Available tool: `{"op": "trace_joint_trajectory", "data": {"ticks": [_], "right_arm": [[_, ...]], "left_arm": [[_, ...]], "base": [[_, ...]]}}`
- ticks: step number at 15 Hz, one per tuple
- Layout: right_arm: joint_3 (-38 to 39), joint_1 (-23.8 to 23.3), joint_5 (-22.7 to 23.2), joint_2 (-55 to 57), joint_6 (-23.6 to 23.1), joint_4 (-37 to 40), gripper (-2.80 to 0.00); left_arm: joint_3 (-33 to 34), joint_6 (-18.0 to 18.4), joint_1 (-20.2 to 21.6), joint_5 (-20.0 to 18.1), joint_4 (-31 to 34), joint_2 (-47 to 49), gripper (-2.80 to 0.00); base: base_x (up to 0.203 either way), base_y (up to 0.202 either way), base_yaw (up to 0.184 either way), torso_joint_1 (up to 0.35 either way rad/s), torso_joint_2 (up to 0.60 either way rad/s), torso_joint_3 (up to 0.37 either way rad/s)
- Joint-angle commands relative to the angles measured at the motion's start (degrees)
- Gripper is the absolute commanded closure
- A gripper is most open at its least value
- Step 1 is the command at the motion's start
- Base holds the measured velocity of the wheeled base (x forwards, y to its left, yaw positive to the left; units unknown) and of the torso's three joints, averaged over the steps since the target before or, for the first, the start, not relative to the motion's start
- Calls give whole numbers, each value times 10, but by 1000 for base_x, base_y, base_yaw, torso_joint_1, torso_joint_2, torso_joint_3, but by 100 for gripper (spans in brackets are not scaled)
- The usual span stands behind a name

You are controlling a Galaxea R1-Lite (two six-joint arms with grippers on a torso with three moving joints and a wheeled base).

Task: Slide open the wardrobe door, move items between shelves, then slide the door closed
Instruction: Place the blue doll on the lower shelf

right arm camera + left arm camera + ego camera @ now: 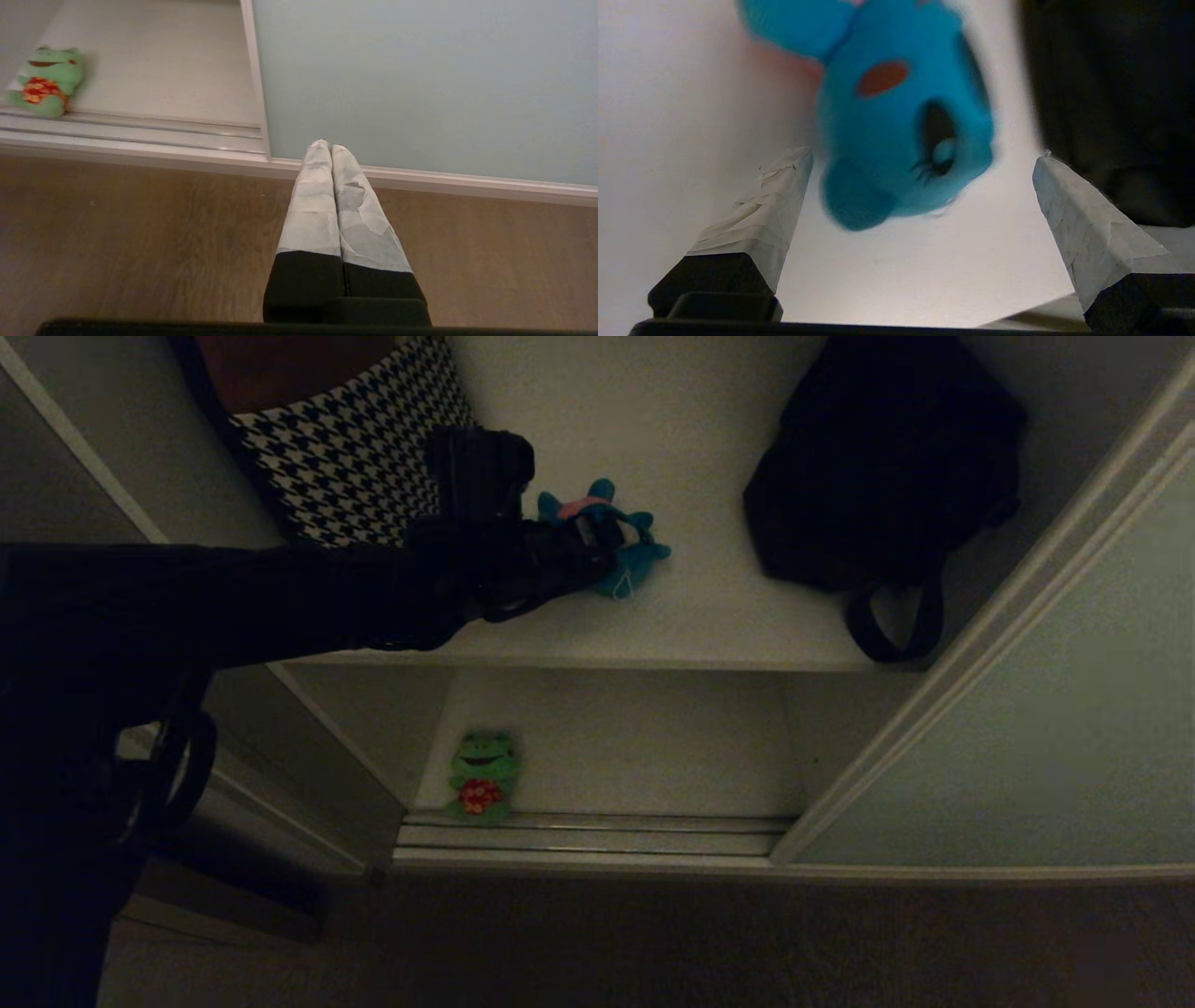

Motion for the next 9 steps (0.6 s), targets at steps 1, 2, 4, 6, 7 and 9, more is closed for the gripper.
{"op": "trace_joint_trajectory", "data": {"ticks": [1,2,4,6,7,9], "right_arm": [[0,0,0,-1,0,0,0],[0,0,0,-1,0,0,0],[0,0,0,-1,0,0,0],[0,0,0,-1,0,0,0],[0,0,0,0,0,0,0],[0,0,0,-1,0,0,0]], "left_arm": [[0,2,0,-2,-2,11,-280],[0,3,0,-2,-11,16,-280],[0,4,1,-3,-29,25,-280],[-1,10,2,-4,-48,38,-280],[-1,16,3,-4,-59,41,-280],[-1,19,3,-6,-75,49,0]], "base": [[0,0,0,0,0,0],[0,0,0,0,0,0],[0,0,0,0,0,0],[0,0,0,0,0,0],[0,0,0,0,0,0],[0,0,0,0,0,0]]}}
